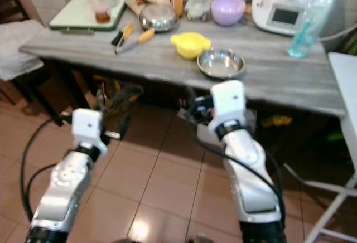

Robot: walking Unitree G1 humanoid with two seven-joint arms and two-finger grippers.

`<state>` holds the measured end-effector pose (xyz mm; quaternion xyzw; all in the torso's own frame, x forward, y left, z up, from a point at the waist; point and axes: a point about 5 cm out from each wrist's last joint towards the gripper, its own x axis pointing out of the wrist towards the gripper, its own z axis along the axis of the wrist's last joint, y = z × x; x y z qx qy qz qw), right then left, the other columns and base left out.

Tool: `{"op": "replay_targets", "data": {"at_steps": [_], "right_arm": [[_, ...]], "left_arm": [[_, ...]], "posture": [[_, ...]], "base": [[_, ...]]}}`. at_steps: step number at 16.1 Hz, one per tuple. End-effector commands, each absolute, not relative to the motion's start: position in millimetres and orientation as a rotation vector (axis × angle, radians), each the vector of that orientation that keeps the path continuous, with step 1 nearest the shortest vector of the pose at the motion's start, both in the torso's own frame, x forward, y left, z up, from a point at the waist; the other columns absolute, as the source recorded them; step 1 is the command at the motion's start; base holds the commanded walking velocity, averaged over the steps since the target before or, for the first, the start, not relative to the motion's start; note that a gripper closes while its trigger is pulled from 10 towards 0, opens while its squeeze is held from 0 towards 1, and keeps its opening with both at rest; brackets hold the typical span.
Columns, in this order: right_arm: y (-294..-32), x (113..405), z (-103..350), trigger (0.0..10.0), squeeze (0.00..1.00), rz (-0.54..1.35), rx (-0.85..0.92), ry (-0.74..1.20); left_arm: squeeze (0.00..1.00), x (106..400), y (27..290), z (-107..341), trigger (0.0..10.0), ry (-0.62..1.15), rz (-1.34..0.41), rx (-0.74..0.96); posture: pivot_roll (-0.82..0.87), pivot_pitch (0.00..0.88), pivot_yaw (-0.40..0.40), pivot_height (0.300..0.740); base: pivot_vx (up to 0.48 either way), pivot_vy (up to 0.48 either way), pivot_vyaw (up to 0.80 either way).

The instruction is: Setting the table

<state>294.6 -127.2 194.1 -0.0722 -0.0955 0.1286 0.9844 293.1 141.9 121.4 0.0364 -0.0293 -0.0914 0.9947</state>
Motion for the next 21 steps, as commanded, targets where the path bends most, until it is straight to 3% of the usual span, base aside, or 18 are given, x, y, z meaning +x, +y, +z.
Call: {"op": "replay_targets", "data": {"at_steps": [1,7,21], "right_arm": [[-131.2,294.2,194.9,10.0,0.0,0.247,-0.148,-0.194],[-130.7,294.5,193.7,10.0,0.0,0.245,-0.149,-0.191],[-129.6,296.5,189.5,10.0,0.0,0.243,-0.149,-0.187]], "left_arm": [[0.0,291.3,137.5,117.8,10.0,-0.046,-0.192,0.072],[0.0,291.2,136.7,117.2,10.0,-0.052,-0.21,0.086],[0.0,286.0,122.5,120.3,10.0,-0.08,-0.373,0.009]], "posture": [[-0.08,0.099,0.015,0.74],[-0.08,0.099,0.02,0.74],[-0.07,0.09,0.022,0.74]], "base": [[-0.319,0.0,-0.43],[-0.309,0.0,-0.14],[0.0,0.0,0.0]]}}
